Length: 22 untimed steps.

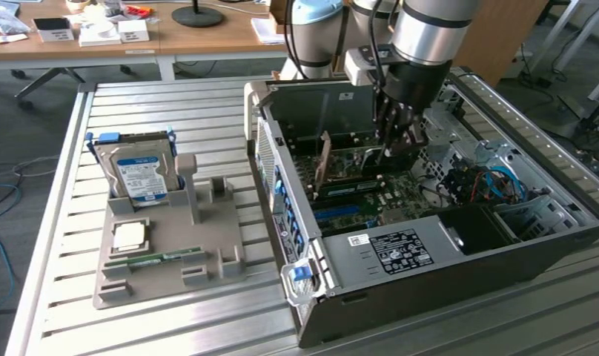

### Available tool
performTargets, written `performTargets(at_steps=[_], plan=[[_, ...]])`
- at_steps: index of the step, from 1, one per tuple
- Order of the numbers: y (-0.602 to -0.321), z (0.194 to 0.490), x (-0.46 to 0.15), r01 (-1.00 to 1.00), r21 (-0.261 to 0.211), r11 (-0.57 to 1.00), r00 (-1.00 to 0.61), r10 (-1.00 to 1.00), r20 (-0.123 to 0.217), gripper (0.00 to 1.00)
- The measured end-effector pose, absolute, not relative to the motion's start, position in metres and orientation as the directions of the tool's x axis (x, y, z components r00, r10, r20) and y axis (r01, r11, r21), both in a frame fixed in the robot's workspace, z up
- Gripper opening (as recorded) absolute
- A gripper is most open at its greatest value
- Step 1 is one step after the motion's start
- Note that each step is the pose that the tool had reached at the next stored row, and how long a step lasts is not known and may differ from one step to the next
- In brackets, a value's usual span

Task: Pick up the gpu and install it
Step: 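Insert the gpu into the slot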

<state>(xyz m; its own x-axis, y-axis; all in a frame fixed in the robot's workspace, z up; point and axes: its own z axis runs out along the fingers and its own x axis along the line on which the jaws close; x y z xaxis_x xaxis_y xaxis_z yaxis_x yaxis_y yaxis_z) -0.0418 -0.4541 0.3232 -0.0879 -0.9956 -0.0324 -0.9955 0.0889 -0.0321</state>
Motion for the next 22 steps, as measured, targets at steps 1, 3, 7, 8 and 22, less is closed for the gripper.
performTargets(at_steps=[1,3,7,8,22], plan=[[-0.4541,0.3218,-0.0417,-0.996,-0.032,0.089,-0.088,-0.996,-0.032,0.27],[-0.4541,0.3194,-0.0418,-0.996,-0.032,0.089,-0.088,-0.996,-0.032,0.27],[-0.4541,0.319,-0.0418,-0.996,-0.032,0.089,-0.088,-0.996,-0.032,0.27],[-0.4542,0.319,-0.0418,-0.996,-0.032,0.089,-0.088,-0.996,-0.032,0.27],[-0.4541,0.3154,-0.0418,-0.996,-0.032,0.089,-0.088,-0.996,-0.033,0.27]])
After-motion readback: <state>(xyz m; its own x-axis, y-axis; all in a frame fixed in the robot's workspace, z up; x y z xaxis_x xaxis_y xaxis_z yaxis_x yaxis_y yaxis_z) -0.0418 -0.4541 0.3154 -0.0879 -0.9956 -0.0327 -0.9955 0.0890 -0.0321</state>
